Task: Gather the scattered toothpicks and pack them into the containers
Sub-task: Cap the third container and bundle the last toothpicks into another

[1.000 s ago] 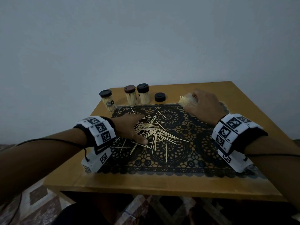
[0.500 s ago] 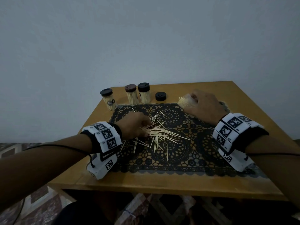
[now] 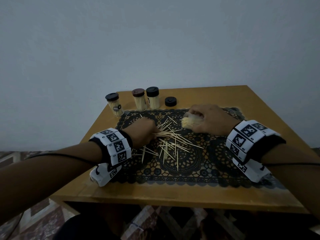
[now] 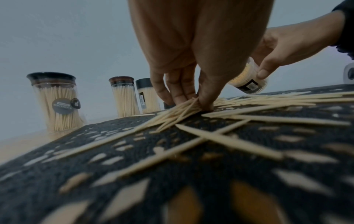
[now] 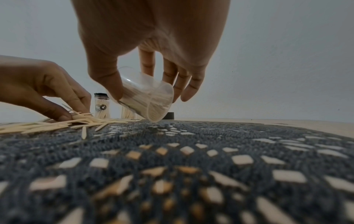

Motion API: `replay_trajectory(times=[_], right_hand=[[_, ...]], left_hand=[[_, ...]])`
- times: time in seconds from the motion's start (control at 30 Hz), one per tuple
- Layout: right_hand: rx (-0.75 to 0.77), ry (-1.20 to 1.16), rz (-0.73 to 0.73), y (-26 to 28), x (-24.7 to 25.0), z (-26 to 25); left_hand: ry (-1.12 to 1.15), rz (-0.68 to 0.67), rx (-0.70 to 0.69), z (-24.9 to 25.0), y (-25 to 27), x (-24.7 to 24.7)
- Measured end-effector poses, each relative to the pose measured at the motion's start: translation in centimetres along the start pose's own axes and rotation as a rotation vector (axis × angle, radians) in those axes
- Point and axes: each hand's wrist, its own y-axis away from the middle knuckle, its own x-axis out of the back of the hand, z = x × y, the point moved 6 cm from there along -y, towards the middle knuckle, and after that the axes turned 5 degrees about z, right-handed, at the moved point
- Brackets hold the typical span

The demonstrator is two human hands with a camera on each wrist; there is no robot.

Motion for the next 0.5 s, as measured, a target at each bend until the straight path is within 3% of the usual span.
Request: replay_trajectory(times=[0.5], right_hand=[[-0.003, -0.032, -0.020, -0.2, -0.4, 0.3]], left_hand=[[0.192, 0.103, -0.015, 2.6, -3.4, 3.3]])
